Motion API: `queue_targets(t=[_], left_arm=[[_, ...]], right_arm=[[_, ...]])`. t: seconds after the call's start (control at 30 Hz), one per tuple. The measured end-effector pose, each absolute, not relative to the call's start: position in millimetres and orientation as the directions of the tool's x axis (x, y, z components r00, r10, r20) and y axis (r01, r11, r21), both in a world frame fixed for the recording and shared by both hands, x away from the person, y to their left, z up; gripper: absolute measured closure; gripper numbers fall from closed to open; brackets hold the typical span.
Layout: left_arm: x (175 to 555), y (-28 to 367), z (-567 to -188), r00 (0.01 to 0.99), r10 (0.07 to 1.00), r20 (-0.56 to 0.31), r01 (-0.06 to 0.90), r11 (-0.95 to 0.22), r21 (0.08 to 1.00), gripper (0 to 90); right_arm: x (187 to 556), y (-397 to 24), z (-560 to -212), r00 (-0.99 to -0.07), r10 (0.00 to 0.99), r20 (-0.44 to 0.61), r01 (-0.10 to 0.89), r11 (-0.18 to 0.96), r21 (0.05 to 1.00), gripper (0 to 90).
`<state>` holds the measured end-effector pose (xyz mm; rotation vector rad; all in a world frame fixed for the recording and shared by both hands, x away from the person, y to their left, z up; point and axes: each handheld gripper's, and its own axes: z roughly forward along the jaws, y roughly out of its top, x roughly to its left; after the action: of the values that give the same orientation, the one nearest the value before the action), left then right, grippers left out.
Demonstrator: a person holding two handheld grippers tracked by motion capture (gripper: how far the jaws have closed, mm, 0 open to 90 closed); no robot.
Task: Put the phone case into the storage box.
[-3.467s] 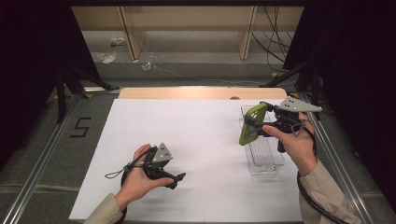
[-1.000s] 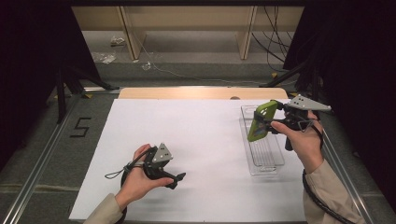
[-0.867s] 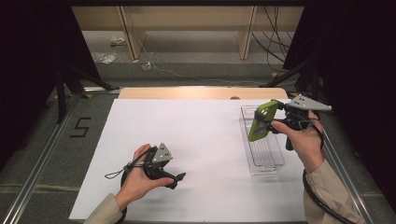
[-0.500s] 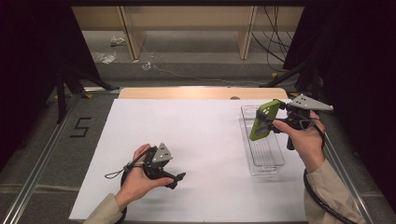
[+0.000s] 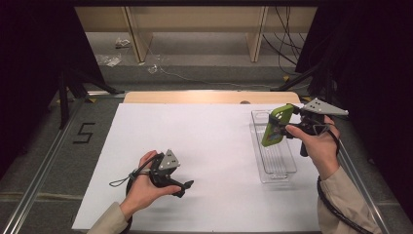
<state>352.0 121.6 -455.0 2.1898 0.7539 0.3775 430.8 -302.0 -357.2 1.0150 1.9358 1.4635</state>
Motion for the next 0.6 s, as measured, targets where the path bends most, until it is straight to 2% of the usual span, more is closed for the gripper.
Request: queue_targets(t=[0.6], left_arm=[[352.0,121.5,-455.1,0.781,0.624,0.026,0.395,-0.526,0.754,0.0]], right_arm=[[434.1,-306.7,-359.8,-0.574,0.818,0.039,0.264,0.139,0.954,17.2]])
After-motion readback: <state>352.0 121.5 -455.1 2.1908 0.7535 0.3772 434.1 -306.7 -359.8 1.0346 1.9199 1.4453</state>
